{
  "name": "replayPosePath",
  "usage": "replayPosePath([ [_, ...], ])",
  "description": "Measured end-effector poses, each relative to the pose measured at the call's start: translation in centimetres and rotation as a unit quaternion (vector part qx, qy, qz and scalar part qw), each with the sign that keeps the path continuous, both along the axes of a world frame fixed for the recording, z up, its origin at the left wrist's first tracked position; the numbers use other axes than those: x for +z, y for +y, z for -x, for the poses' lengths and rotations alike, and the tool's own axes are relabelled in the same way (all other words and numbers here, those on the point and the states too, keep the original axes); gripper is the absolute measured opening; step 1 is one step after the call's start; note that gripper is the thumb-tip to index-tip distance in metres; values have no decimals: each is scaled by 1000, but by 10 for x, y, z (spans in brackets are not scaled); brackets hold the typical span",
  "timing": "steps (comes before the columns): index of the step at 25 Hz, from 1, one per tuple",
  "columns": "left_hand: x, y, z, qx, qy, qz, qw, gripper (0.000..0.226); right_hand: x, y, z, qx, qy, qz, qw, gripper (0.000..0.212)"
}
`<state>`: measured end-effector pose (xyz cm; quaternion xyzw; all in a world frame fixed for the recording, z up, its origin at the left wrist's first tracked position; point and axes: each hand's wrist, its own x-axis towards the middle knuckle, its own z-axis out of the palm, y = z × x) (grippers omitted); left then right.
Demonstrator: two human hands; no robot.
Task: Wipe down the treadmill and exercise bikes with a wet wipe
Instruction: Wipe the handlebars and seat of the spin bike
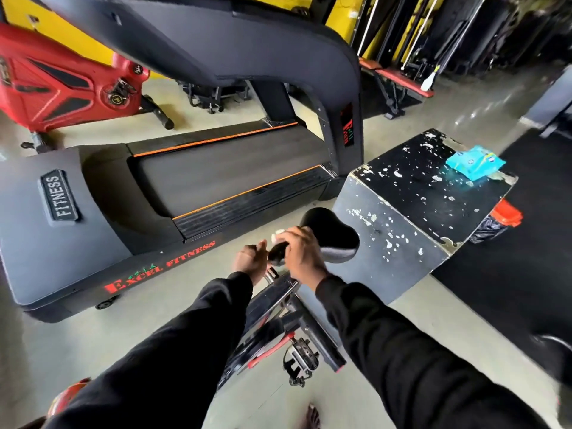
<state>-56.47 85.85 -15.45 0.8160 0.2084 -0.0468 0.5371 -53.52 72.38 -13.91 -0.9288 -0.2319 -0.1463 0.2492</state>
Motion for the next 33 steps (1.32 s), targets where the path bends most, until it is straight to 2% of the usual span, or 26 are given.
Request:
replayPosePath([
  [2, 1, -2, 0, 25, -15, 33, 999, 51, 9, -9, -19, -45, 108, 35, 993, 40],
  [3, 1, -4, -1, 37, -31, 37, 998, 47, 10, -7, -21, -26, 135, 36, 990, 40],
  [5, 2, -5, -5, 62, -15, 36, 997, 31, 9, 7, -9, 77, 116, 62, 988, 43],
  [7, 4, -10, -8, 104, -21, 40, 994, 25, 5, 7, -4, 146, 96, 97, 980, 34],
  [12, 17, -31, -19, 89, -44, -1, 995, 31, 5, -20, -39, 67, 130, 124, 981, 50],
  [13, 21, -34, -21, 79, -40, -10, 996, 32, 5, -19, -36, 78, 137, 122, 980, 53],
  [16, 27, -46, -28, 51, -26, -41, 997, 36, -1, -29, -35, 124, 152, 86, 977, 53],
  [20, 24, -58, -36, 63, -15, -149, 987, 44, -2, -51, -85, 79, 169, 206, 961, 65],
  [22, 21, -58, -38, 48, -6, -221, 974, 50, -6, -47, -103, 67, 165, 234, 956, 55],
  [25, 17, -59, -43, 58, 25, -264, 962, 54, -16, -47, -109, 164, 107, 161, 967, 55],
  [27, 16, -57, -44, 68, 37, -270, 960, 54, -23, -62, -115, 209, 71, 109, 969, 47],
  [29, 16, -59, -46, 86, 47, -289, 952, 53, -22, -75, -144, 169, 69, 90, 979, 41],
  [31, 18, -64, -46, 121, 64, -310, 941, 53, -24, -85, -167, 89, 132, 74, 985, 38],
  [33, 19, -68, -46, 162, 74, -310, 934, 55, -32, -87, -163, 60, 157, 51, 985, 42],
])
